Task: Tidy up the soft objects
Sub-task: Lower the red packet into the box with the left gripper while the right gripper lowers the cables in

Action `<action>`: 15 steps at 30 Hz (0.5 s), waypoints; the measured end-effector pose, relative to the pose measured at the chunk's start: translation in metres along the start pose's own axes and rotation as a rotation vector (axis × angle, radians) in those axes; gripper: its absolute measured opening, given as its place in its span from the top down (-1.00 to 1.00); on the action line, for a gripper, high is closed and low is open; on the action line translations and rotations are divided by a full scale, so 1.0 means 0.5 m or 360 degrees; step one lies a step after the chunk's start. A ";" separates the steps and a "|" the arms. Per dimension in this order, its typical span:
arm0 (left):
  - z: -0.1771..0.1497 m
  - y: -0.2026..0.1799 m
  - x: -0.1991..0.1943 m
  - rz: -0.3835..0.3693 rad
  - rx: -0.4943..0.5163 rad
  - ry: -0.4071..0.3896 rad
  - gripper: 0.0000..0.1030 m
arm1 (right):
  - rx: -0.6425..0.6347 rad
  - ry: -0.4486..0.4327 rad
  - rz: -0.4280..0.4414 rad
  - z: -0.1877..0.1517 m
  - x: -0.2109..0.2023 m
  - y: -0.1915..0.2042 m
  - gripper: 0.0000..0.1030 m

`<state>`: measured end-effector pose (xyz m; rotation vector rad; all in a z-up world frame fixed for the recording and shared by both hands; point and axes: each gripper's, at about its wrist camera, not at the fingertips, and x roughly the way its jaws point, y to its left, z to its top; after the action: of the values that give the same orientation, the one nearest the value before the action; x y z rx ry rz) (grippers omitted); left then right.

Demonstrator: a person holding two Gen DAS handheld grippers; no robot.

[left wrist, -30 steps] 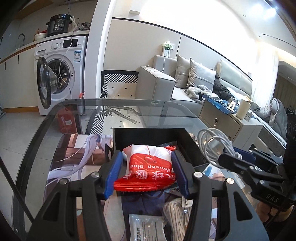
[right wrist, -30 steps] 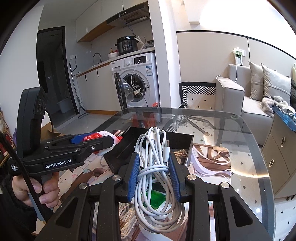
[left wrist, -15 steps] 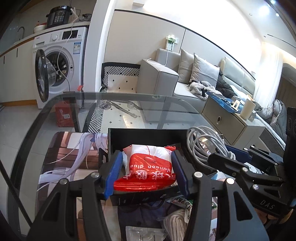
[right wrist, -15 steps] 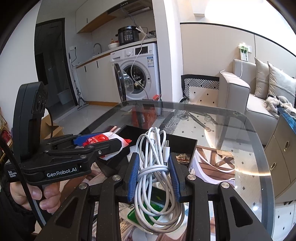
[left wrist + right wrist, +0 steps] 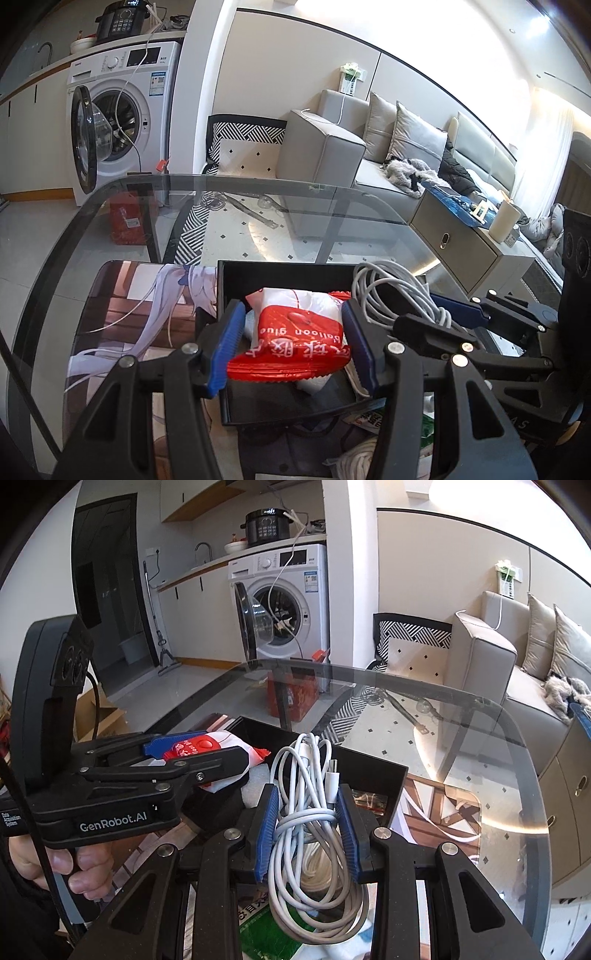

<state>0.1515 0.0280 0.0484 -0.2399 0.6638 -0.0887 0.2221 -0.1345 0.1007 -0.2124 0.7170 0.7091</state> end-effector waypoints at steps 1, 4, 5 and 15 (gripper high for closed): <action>0.000 0.000 0.002 0.0007 0.0005 0.0002 -0.04 | -0.0010 0.0008 0.0004 0.001 0.006 0.000 0.39; -0.001 0.002 0.006 0.0013 0.0001 0.0007 -0.04 | -0.0024 0.0027 0.0007 0.006 0.019 0.002 0.39; -0.001 0.004 0.009 0.0016 -0.0003 0.0012 -0.04 | -0.0026 0.0033 0.0008 0.007 0.023 0.002 0.39; -0.006 0.005 0.019 0.0015 0.0005 0.0027 -0.04 | -0.0083 0.0097 0.0018 0.016 0.074 0.001 0.39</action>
<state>0.1571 0.0284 0.0401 -0.2330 0.6815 -0.0828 0.2456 -0.1117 0.0821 -0.2792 0.7589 0.7350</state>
